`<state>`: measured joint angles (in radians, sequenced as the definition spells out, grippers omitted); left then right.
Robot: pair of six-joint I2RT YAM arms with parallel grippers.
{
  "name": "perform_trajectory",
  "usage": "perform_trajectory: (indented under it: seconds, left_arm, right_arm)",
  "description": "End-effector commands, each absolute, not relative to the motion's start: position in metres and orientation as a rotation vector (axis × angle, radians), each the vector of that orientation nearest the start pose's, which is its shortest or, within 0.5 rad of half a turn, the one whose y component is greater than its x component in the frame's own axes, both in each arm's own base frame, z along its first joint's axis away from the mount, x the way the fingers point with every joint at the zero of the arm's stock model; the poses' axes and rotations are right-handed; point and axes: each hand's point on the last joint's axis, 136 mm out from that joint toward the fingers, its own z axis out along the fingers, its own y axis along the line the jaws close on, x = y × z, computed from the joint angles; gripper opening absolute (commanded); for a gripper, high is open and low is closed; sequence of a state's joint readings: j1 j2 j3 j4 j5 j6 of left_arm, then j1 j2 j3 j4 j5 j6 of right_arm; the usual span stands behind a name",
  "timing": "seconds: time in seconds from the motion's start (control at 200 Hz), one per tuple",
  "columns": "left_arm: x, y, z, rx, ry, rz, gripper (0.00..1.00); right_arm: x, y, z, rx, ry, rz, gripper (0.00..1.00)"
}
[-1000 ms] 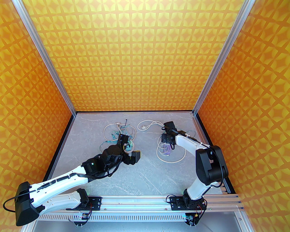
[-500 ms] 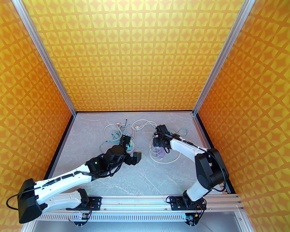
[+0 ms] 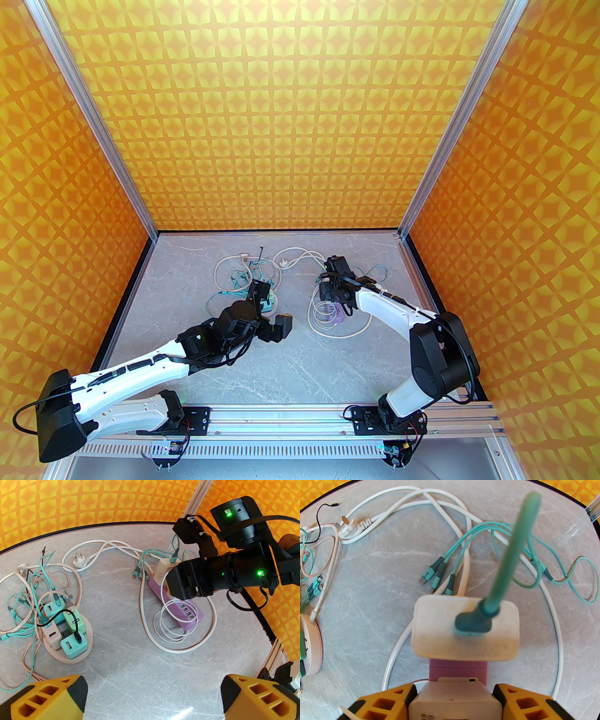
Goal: Pull the plug off the socket
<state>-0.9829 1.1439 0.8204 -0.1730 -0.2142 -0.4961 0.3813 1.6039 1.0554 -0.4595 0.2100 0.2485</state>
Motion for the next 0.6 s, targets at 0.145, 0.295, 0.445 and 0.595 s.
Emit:
perform_trajectory:
  seconds: [0.145,0.295,0.445,0.595]
  left_arm:
    - [0.243,-0.312,0.202,0.382,2.116,-0.712,1.0]
    - [0.247,-0.345,0.189,0.39,2.111,-0.776,0.89]
    - [0.253,-0.374,0.166,0.37,2.125,-0.817,0.82]
    - [0.263,-0.39,0.144,0.375,2.171,-0.788,0.84]
  right_arm:
    - [0.396,0.12,0.099,-0.099,2.496,-0.026,0.56]
    - [0.397,0.121,0.085,-0.097,2.522,-0.028,0.56]
    - [0.397,0.123,0.082,-0.095,2.522,-0.015,0.56]
    - [0.395,0.122,0.08,-0.091,2.52,-0.016,0.57]
